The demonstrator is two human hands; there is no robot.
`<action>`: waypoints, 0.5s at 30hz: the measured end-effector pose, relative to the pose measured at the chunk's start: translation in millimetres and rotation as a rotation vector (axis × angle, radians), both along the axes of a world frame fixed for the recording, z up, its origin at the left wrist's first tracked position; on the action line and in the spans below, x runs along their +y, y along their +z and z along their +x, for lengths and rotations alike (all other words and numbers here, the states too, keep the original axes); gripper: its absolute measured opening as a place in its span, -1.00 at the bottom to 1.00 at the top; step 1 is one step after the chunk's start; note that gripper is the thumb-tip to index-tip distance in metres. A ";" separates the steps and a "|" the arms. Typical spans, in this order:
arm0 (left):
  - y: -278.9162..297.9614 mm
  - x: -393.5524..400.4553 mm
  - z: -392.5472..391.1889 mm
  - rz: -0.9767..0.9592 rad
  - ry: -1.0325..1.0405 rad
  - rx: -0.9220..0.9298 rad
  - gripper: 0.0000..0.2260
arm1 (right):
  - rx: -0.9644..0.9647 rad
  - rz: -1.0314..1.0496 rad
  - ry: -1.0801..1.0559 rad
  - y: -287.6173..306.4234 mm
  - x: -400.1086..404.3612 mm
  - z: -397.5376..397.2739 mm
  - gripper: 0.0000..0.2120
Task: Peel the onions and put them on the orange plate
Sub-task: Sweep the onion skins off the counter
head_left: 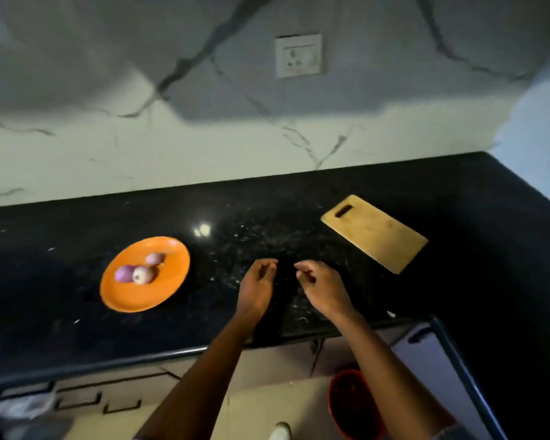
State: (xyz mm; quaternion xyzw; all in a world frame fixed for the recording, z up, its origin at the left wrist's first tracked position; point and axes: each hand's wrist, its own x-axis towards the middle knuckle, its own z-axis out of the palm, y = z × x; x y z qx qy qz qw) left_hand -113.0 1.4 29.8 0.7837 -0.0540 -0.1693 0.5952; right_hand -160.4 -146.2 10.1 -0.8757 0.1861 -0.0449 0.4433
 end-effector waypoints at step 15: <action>-53.6 5.4 29.2 0.081 0.014 0.082 -0.86 | 0.010 -0.661 0.245 -84.6 15.6 3.3 -0.68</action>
